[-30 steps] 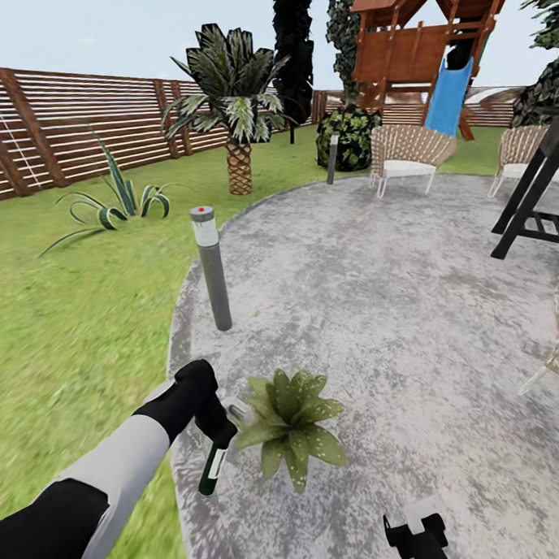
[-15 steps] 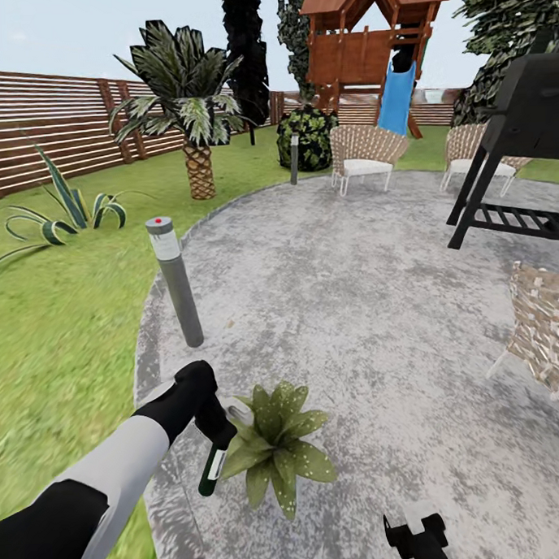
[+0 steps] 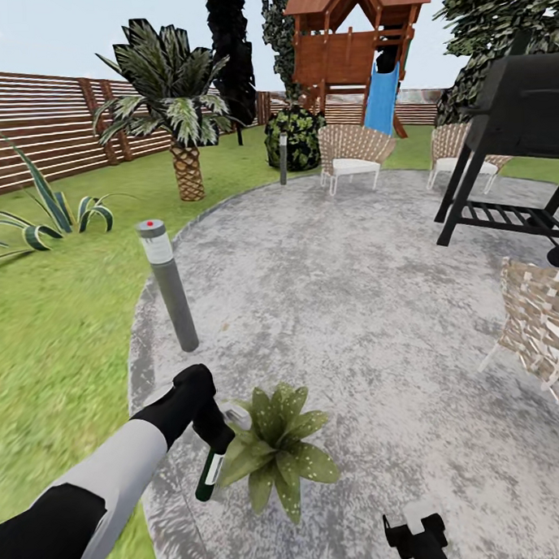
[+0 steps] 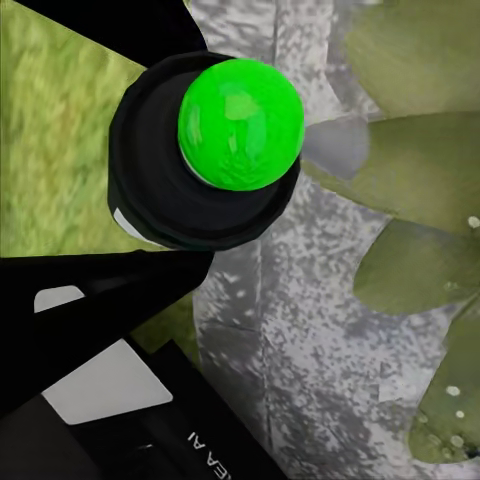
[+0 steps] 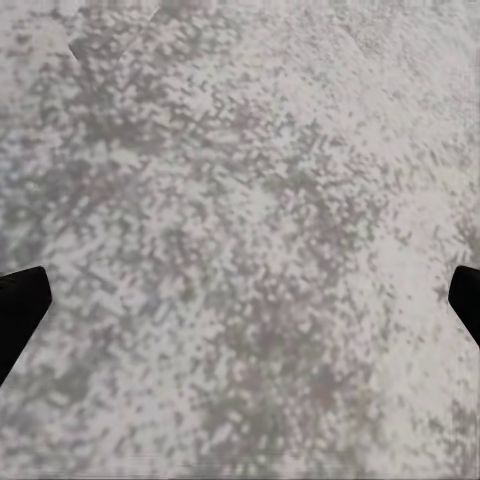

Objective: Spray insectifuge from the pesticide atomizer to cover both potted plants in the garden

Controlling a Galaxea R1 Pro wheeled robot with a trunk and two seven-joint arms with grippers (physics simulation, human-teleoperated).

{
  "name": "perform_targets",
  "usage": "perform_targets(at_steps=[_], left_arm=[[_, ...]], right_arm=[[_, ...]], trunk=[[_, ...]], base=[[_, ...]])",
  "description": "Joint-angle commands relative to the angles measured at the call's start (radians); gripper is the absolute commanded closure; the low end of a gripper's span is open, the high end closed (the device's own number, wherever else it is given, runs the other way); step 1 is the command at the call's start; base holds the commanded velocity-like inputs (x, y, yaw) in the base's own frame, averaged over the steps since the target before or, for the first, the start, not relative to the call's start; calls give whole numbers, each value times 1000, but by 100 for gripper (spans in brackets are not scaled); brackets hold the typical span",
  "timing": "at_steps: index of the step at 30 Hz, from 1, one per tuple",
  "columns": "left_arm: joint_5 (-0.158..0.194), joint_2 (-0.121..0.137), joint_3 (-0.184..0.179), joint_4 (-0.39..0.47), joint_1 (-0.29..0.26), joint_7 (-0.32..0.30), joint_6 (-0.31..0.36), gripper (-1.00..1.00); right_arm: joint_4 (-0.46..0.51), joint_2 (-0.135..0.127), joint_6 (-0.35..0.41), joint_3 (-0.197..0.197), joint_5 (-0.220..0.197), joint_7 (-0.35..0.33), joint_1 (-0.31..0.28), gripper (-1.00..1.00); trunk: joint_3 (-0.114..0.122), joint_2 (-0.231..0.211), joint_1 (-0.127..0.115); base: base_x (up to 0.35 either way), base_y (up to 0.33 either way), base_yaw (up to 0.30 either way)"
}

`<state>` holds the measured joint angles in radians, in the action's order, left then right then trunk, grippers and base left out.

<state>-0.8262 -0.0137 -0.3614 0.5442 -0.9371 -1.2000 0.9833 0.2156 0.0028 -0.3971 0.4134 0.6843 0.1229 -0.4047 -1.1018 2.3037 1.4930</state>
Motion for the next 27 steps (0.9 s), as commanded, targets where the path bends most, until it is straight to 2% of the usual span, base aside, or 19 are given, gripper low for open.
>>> perform_targets(at_steps=[1, 4, 8, 15, 20, 24, 27], left_arm=[[-10, 0, -1, 2, 0, -10, 7, 100], [-10, -1, -1, 2, 1, -10, 6, 100], [-10, -2, -1, 2, 1, -10, 7, 100], [-10, -1, -1, 2, 1, -10, 8, 100], [-11, 0, 0, 1, 7, -10, 6, 100], [-14, 9, -2, 0, 69, -2, 1, 100], [-16, 6, -2, 0, 89, 0, -2, 100]], right_arm=[[-1, 0, -3, 5, 11, 5, 0, -100], [-1, 0, -3, 5, 11, 5, -1, -100], [-1, 0, -3, 5, 11, 5, -1, -100], [-1, 0, -3, 5, 11, 5, 0, -100], [-1, -1, -3, 5, 11, 6, -1, -100], [-2, -18, -3, 5, 10, 5, -1, -100], [-2, -19, -3, 4, 11, 4, -1, -100]], trunk=[[-1, 0, 0], [-1, 0, 0], [-1, 0, 0], [-1, 0, 0], [-1, 0, 0], [-1, 0, 0], [-1, 0, 0]], base=[[-199, 220, 0], [-253, 215, -47], [-270, 193, -262], [-57, 288, -286], [-59, 158, -36], [-1, 3, 0], [0, 0, 0]])
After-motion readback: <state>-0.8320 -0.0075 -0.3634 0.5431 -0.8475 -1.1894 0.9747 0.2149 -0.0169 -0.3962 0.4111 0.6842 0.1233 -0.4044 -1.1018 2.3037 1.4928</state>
